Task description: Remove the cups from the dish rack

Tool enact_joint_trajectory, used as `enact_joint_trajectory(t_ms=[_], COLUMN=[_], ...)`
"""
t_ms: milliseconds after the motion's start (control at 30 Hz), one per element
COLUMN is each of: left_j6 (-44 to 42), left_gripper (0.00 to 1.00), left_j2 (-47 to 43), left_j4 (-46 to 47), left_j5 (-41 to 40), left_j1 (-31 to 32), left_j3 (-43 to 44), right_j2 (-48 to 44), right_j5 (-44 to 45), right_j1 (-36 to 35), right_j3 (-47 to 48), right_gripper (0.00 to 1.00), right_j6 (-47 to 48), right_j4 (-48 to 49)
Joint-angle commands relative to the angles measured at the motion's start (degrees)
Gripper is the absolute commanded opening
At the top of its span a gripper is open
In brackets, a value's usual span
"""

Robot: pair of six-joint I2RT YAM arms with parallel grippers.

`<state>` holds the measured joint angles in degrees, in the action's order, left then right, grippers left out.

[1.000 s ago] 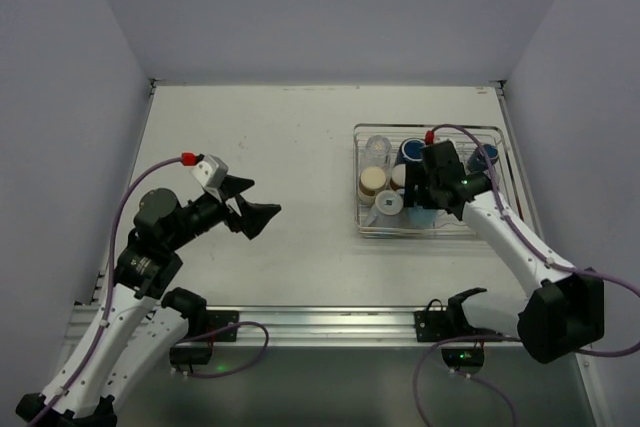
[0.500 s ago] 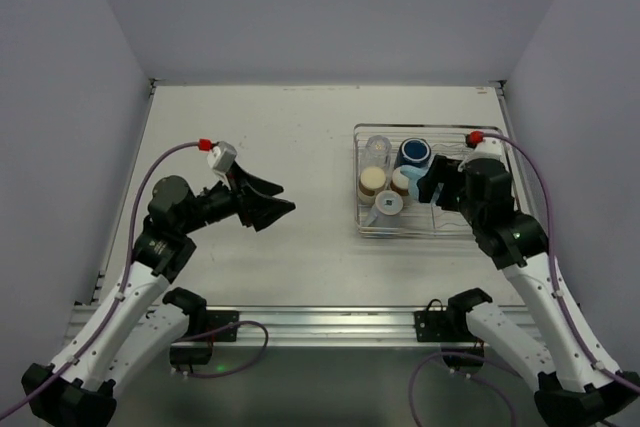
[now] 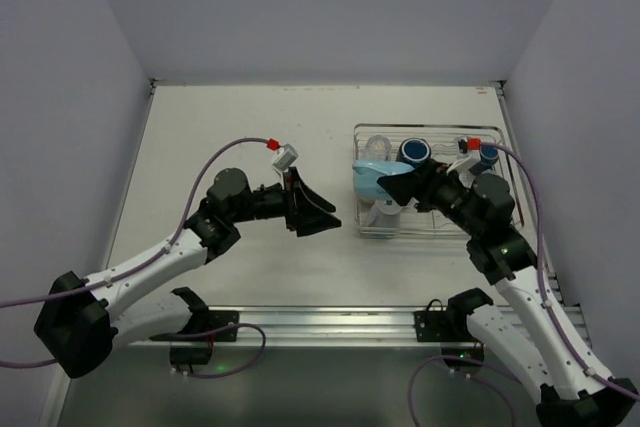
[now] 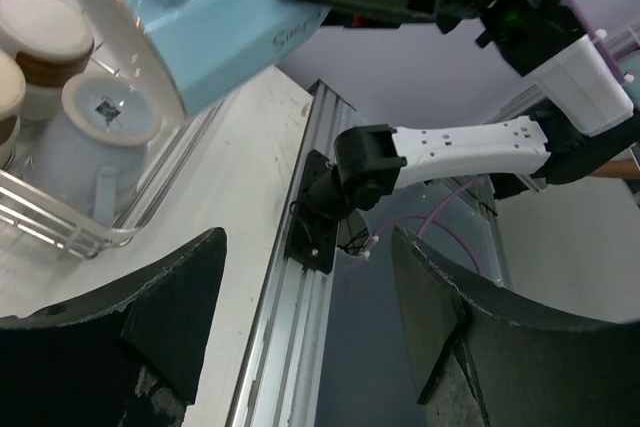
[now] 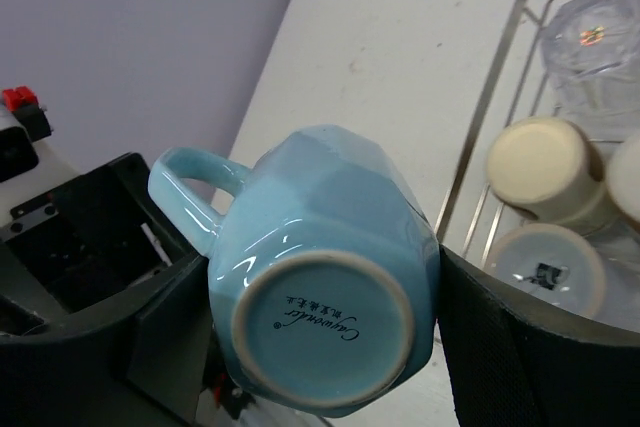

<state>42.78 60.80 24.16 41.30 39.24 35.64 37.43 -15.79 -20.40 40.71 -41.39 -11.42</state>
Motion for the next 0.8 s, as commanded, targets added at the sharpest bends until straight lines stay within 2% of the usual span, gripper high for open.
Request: enact_joint_trajectory(t_ms=[0, 200, 400, 500, 600, 767], left_j6=[0.98, 1.86, 0.64, -0.51, -2.88, -10.69], left_gripper=[0.71, 0.71, 0.69, 0.68, 0.7, 0.79], left_j2=[1.86, 7.58, 10.92, 9.87, 6.8, -1.71], left_j4=[8.79, 14.59, 15.04, 13.9, 10.04, -4.45], left_j5=[-4.11, -4.47, -6.58, -7.11, -7.72, -12.1], left_j1=[1.8, 3.73, 5.32, 5.58, 5.58, 5.67], left_j3=[4.7, 6.37, 7.87, 7.78, 7.78, 7.25], right_j2=[0.36, 3.78, 5.46, 4.94, 3.62, 4.05], right_j5=[-10.66, -14.53, -14.88, -13.92, -10.67, -9.52], right_j1=[-0.69, -2.88, -5.17, -5.17, -5.17, -5.26], right_j3=[-1.41, -3.97, -6.16, -5.73, -5.2, -3.88], right_gripper=[0.07, 0.07, 0.07, 0.07, 0.06, 0.05], right_j6=[-9.84, -14.51, -16.7, -15.66, -14.07, -13.02], right_j4=[20.18, 27.22, 31.89, 30.59, 28.47, 27.15])
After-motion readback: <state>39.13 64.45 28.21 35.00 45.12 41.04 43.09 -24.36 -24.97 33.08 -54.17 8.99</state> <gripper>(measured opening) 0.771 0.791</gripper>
